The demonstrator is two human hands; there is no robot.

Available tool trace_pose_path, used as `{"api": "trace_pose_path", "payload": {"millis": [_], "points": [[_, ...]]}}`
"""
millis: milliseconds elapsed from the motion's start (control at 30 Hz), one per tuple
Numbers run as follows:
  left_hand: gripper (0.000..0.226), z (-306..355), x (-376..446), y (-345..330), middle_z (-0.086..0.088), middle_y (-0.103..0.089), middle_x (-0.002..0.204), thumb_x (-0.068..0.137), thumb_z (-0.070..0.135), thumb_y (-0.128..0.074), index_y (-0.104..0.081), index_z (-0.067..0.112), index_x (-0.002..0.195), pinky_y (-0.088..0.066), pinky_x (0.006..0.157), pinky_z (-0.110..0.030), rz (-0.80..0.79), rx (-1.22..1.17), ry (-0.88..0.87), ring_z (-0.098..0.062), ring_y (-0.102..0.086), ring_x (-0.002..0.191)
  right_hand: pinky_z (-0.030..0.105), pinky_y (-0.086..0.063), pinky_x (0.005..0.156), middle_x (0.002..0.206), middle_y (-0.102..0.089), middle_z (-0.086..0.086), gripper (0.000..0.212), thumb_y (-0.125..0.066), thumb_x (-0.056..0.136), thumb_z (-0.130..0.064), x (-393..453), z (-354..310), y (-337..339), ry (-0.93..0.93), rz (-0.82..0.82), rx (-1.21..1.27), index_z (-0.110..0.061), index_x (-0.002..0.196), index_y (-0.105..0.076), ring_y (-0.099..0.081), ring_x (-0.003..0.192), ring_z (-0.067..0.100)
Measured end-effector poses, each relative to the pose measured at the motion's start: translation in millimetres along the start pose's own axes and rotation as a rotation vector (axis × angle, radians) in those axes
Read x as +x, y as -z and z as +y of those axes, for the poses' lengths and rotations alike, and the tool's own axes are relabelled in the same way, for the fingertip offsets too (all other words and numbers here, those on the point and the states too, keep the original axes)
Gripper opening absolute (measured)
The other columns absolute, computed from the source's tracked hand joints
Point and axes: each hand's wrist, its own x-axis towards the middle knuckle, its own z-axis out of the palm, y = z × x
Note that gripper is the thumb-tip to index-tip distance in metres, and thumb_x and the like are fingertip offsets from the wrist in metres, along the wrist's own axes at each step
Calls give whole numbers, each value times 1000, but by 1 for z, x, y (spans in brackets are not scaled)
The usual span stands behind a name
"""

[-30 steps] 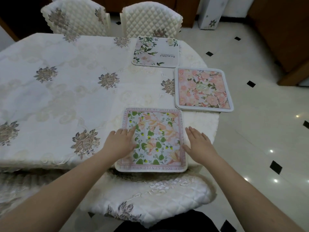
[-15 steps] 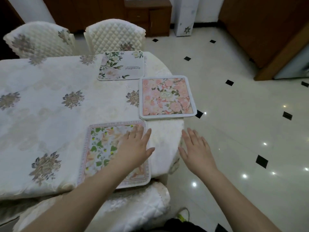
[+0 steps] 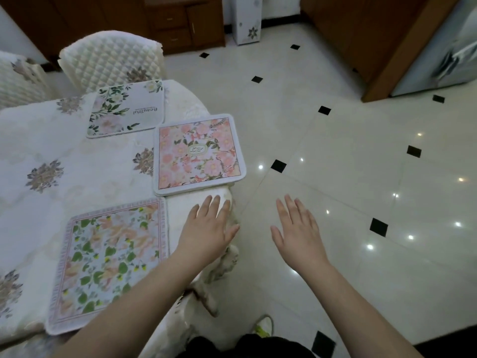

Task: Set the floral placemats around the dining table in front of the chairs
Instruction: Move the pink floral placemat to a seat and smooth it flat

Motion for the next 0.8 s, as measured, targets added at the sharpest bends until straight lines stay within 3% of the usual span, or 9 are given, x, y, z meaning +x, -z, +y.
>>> {"api": "trace_pose_path", "payload": {"millis": [300, 433, 500, 567, 667, 733, 800], "points": [[97, 20, 32, 11, -8, -13, 166, 76, 65, 17, -14, 23, 158, -13, 121, -43, -16, -5, -11, -30, -6, 153, 46, -27, 114, 157, -32, 8, 65, -23, 93, -43, 31, 25, 4, 2, -23, -7, -14, 150, -34, -30, 145, 29], [78, 3, 61, -1, -17, -52, 145, 93, 60, -14, -54, 14, 142, -42, 106, -51, 31, -38, 32, -38, -45, 137, 46, -29, 114, 157, -32, 8, 65, -23, 93, -43, 60, 24, 3, 22, -56, -36, -14, 150, -35, -31, 144, 29], [72, -6, 79, -6, -18, -60, 136, 95, 57, -22, -62, 12, 133, -49, 98, -52, 28, -40, 36, -39, -54, 129, 46, -31, 113, 157, -34, 8, 65, -24, 93, -43, 79, 22, 3, 39, -52, -54, -14, 150, -37, -33, 143, 29], [74, -14, 96, -6, -18, -62, 134, 98, 58, -16, -64, 12, 132, -50, 97, -53, 8, -87, 48, -40, -56, 126, 46, -30, 113, 157, -34, 8, 65, -24, 92, -43, 101, 20, 8, 57, -52, -81, -14, 150, -37, -34, 143, 29], [90, -21, 115, -5, -18, -52, 145, 96, 62, 8, -52, 14, 143, -39, 108, -53, 16, -139, 83, -39, -44, 137, 42, -16, 119, 162, -20, 4, 70, -13, 92, -45, 128, 16, 16, 93, -49, -86, -17, 154, -24, -19, 149, 25], [95, -25, 128, -5, -15, -22, 163, 85, 65, 18, -22, 20, 157, -16, 120, -50, -17, -164, 98, -35, -16, 151, 41, -10, 120, 163, -14, 3, 72, -7, 91, -47, 144, 12, 20, 113, -56, -84, -19, 155, -19, -12, 150, 23], [95, -27, 136, -4, -12, -5, 166, 77, 63, 20, -7, 22, 159, -4, 122, -47, -36, -207, 110, -31, 0, 153, 41, -10, 120, 163, -14, 3, 72, -6, 90, -47, 159, 8, 21, 136, -65, -86, -19, 155, -17, -11, 150, 23]]}}
